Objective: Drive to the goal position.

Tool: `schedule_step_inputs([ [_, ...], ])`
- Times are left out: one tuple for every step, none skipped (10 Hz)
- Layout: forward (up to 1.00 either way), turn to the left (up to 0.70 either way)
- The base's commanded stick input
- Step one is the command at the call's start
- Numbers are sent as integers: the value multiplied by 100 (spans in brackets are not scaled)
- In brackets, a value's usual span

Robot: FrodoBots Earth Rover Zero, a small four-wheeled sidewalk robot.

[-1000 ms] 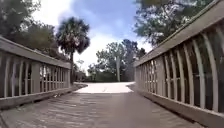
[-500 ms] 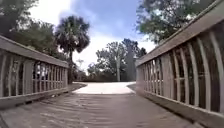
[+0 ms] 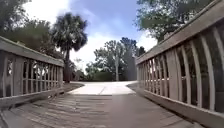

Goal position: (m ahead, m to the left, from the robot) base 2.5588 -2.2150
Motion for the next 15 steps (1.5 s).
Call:
schedule_step_inputs([
  [45,0],
  [45,0],
  [45,0],
  [45,0],
  [45,0],
  [45,0],
  [45,0],
  [45,0],
  [45,0],
  [45,0],
  [45,0],
  [45,0],
  [45,0],
  [45,-27],
  [45,-27],
])
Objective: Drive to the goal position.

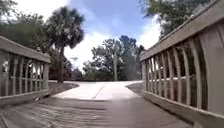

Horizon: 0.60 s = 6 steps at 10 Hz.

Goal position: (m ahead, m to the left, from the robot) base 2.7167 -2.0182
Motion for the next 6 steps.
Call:
schedule_step_inputs([
  [45,-21],
  [45,-5],
  [45,0],
  [45,0],
  [45,0],
  [45,0],
])
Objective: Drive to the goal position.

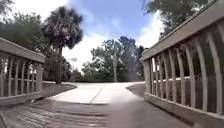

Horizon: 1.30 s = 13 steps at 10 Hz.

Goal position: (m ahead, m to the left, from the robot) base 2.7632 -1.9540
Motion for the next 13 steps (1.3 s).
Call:
schedule_step_inputs([
  [45,0],
  [45,0],
  [45,0],
  [45,0],
  [45,0],
  [45,0],
  [45,0],
  [45,0],
  [45,0],
  [45,5],
  [45,16],
  [45,27],
  [45,27],
])
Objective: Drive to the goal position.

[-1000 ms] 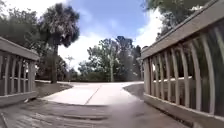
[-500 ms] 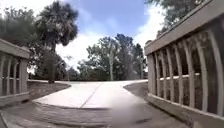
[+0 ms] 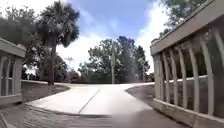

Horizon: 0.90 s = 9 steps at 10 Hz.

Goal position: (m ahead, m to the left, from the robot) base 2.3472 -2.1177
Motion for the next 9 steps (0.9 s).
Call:
schedule_step_inputs([
  [9,41],
  [0,45],
  [0,45],
  [0,45],
  [0,45],
  [0,45],
  [0,45],
  [0,45],
  [0,45],
])
